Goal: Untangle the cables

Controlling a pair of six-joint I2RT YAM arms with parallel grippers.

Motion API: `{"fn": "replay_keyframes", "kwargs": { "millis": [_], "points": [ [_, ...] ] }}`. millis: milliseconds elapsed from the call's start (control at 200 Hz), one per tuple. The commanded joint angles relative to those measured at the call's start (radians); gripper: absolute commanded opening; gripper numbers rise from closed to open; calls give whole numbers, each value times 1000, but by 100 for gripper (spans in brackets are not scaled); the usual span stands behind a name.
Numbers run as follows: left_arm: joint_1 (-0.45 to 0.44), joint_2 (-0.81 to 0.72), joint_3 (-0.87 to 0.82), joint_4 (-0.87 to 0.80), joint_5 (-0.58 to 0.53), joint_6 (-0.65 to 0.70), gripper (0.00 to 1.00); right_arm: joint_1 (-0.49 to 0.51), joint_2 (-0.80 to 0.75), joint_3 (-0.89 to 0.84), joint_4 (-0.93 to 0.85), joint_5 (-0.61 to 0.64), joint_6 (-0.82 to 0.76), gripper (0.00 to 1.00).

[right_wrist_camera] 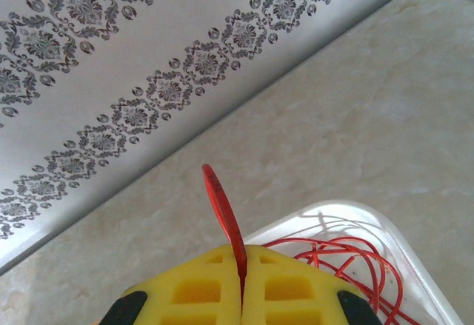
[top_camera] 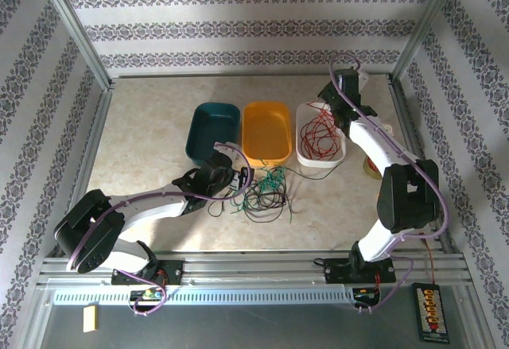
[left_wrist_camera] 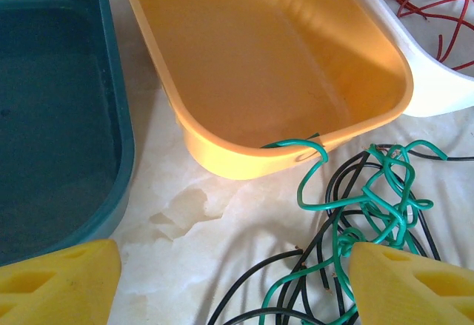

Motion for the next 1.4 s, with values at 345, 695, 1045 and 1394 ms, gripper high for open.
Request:
{"fn": "replay_keyframes", "kwargs": {
  "millis": [345, 695, 1045, 1394],
  "points": [
    [-12, -7, 6, -17, -7, 1, 81, 10, 35, -158, -4, 44, 7, 0],
    [-11, -21, 15, -24, -20, 11, 82, 36, 93, -189, -61, -12, -17, 4],
    [-11, -42, 18, -18, -58, 0, 82, 57, -50, -270, -90, -51, -43, 43],
    [-10, -59, 27, -16, -66, 9, 84, 108, -387, -403, -150, 23, -67, 57]
  ]
}}
